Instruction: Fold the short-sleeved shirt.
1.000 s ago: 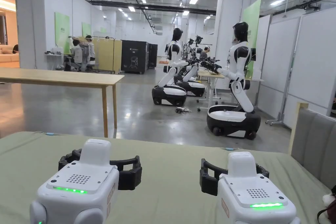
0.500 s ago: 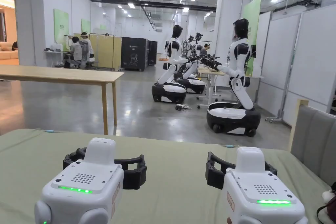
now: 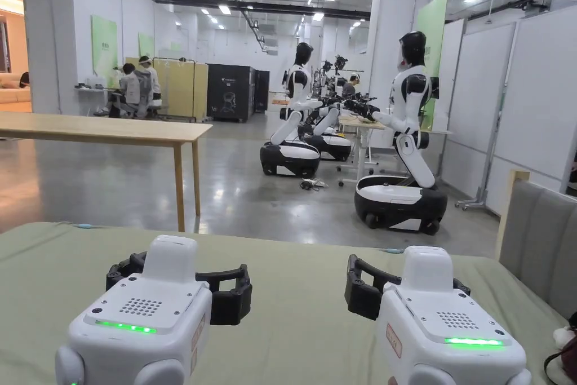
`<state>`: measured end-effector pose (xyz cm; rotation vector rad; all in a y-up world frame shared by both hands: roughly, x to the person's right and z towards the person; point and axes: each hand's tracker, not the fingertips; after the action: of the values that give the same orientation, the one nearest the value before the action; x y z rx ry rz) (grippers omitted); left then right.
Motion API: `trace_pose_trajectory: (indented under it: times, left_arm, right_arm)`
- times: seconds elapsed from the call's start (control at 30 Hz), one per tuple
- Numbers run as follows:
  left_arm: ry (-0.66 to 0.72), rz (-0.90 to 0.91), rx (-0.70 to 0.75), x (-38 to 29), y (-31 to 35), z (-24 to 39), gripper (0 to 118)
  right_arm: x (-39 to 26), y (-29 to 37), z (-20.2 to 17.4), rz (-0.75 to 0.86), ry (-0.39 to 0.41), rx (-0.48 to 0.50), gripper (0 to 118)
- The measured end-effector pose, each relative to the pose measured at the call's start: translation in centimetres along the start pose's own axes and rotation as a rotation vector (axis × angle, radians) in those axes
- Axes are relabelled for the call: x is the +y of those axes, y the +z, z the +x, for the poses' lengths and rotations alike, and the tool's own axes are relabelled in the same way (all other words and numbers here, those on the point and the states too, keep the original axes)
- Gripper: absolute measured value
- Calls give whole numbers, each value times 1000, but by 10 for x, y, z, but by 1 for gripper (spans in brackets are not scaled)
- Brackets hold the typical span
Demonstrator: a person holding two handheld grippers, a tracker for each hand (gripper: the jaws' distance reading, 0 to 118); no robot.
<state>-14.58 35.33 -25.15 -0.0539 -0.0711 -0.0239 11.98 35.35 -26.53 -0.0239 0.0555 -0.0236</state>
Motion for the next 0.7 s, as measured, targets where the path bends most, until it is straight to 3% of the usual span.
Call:
trace_pose_trajectory:
  times: [0.4, 0.7]
  left_arm:
    - [-2, -5, 1, 1, -1, 2, 118]
    - [3, -15, 7, 0, -3, 3, 118]
  right_arm:
    - [7, 2, -7, -26, -58, -117, 97]
    - [6, 2, -5, -66, -61, -144, 97]
